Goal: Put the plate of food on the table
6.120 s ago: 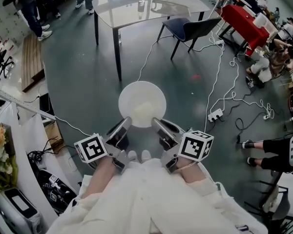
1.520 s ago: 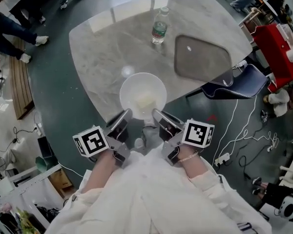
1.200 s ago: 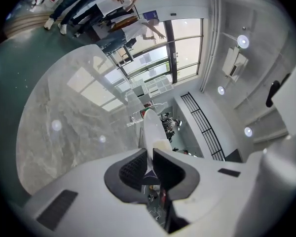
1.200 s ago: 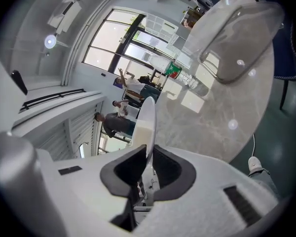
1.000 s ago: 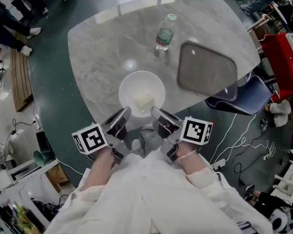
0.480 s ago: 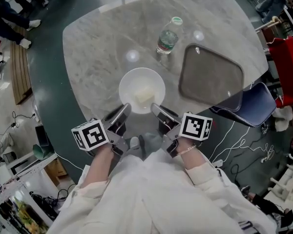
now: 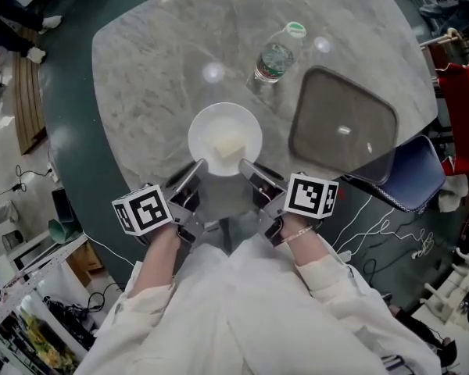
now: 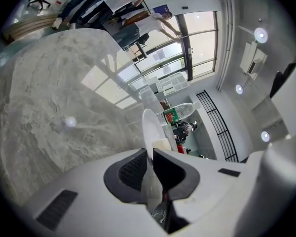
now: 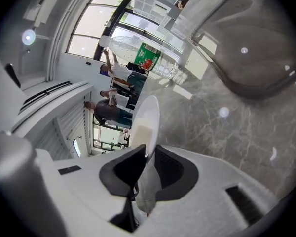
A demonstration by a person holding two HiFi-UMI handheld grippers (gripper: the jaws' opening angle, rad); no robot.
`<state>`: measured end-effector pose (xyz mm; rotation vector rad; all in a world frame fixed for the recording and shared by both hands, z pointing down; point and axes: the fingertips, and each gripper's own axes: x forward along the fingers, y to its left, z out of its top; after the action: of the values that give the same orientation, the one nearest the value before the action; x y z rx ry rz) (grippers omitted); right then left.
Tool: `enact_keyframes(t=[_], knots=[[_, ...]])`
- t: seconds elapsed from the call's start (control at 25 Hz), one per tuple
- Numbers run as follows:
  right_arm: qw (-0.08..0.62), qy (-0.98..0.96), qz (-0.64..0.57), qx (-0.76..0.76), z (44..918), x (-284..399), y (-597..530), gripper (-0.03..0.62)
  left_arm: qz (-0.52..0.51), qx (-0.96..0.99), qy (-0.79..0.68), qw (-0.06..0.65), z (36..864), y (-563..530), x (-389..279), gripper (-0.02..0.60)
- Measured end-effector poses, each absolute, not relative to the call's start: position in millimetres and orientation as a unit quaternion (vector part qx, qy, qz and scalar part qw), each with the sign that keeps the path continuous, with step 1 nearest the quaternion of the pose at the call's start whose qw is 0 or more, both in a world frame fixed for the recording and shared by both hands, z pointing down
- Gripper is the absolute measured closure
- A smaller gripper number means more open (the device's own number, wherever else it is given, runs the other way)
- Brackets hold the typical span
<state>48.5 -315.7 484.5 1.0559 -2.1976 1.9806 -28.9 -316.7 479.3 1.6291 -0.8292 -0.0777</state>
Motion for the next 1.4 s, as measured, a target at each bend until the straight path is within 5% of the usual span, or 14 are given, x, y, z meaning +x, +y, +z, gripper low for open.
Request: enact_keyframes(t=[1.4], knots=[[0.087, -0.679, 0.637, 0.354, 528, 49, -322, 0.553, 0.024, 0.678, -0.373, 0.633, 524, -323, -27, 0.538]])
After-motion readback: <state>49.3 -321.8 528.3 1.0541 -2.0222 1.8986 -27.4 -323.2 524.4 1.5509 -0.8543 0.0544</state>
